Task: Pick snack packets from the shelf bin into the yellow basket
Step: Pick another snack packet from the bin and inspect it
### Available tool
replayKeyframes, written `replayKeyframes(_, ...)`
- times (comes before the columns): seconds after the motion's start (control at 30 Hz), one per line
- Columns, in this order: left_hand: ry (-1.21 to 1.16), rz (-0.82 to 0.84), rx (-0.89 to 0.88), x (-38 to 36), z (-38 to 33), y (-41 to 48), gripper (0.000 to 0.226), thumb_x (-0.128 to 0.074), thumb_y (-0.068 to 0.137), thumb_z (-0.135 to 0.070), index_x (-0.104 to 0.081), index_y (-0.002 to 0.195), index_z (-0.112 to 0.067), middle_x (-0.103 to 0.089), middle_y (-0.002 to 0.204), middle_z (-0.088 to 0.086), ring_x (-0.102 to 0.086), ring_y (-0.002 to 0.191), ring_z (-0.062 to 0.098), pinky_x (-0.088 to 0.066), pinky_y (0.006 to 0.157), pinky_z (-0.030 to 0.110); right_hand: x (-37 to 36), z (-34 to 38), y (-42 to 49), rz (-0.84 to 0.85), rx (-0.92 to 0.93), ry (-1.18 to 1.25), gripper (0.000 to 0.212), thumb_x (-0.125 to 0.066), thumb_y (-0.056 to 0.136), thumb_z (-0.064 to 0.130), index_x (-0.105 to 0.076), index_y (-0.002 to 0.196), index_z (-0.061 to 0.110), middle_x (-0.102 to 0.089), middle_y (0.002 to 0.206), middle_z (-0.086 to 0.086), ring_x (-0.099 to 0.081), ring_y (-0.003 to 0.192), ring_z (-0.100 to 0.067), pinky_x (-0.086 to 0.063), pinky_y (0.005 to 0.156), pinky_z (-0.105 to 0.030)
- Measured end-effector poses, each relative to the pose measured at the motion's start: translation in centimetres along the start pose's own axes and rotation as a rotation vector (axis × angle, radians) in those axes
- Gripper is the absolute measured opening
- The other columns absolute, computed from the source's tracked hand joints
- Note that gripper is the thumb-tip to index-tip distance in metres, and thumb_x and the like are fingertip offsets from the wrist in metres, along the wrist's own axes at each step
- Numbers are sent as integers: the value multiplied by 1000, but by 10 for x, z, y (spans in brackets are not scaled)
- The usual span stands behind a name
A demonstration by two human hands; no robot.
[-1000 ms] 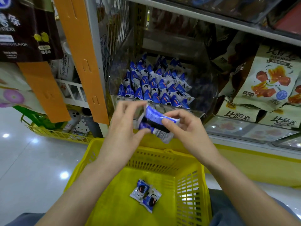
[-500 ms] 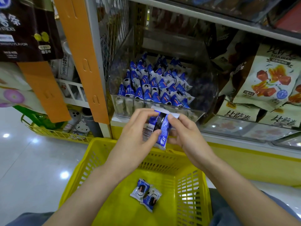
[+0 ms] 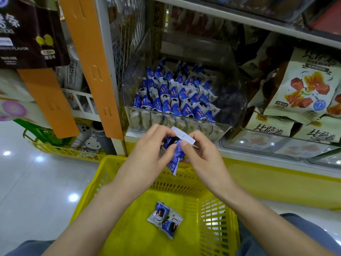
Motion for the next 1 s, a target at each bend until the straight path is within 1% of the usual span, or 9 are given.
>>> replayKeyframes(0.1,123,-16,-30,-1,-4,-3,19,-47,92,-21,-53,110,-17,-55,105,-6,-58,87,13,-49,73,34,-3,0,-1,4,34,-74,10,-52,93,24,-52,83,23,-61,82,-3,-62,78,-28,-52,70,-55)
replayKeyframes(0.2,160,-35,-29,-2,-6,-4,25,-36,94,-25,-51,113,-18,-56,102,-4,-57,80,13,-47,65,32,-6,1,0,5,63,-145,13,-53,93,26,-52,81,31,-63,82,9,-66,74,-9,-57,67,-42)
replayKeyframes(0.33,-36,-66,52,-4,1,-3,22,-39,95,-23,-46,115,-29,-55,102,-15,-52,90,-2,-44,73,17,-3,0,2,-40,79,-174,9,-54,92,26,-53,84,28,-64,84,10,-66,75,-9,-57,65,-41)
replayKeyframes(0.47,-8,-1,47,-10,7,-5,41,-50,91,-17,-35,127,-33,-47,120,-21,-46,110,-7,-43,92,19,4,-2,4,-85,59,-184,12,-54,92,23,-52,82,30,-65,82,10,-67,71,-9,-56,62,-41)
replayKeyframes(0.63,-72,39,55,-11,6,-4,47,-46,90,-2,-36,119,-38,-48,110,-27,-46,98,-18,-39,81,2,4,1,4,-74,81,-195,10,-58,90,27,-54,83,34,-66,85,8,-67,78,-8,-57,66,-40)
replayKeyframes(0.73,-348,-26,127,-5,3,0,44,-41,89,6,-45,107,-35,-56,109,-22,-54,101,-11,-46,83,13,5,6,4,-5,130,-207,15,-60,88,26,-60,101,32,-64,101,12,-62,92,-1,-55,78,-30)
replayKeyframes(0.87,-868,-32,318,-2,3,4,24,-50,82,-28,-56,106,-31,-64,102,-9,-62,95,10,-52,78,31,3,10,2,103,192,-271,41,-64,86,21,-54,124,29,-49,126,12,-45,118,5,-40,100,-19)
replayKeyframes(0.93,-826,-43,308,-4,3,3,31,-60,79,-43,-56,108,-33,-66,102,-11,-63,97,9,-52,78,29,0,11,0,109,219,-284,46,-67,83,19,-51,124,32,-45,129,10,-41,121,7,-37,103,-20)
replayKeyframes(1.0,-774,-99,282,-5,0,3,31,-57,82,-42,-56,111,-30,-67,102,-7,-64,94,8,-52,72,22,-2,13,-1,68,215,-231,57,-71,80,17,-44,128,32,-45,130,9,-43,120,5,-40,100,-18)
Point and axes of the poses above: each hand's wrist, its own y-axis towards the middle knuckle, its own x-axis out of the back of the hand, z = x × y, the point moved 2 cm from there along y, towards the middle knuckle
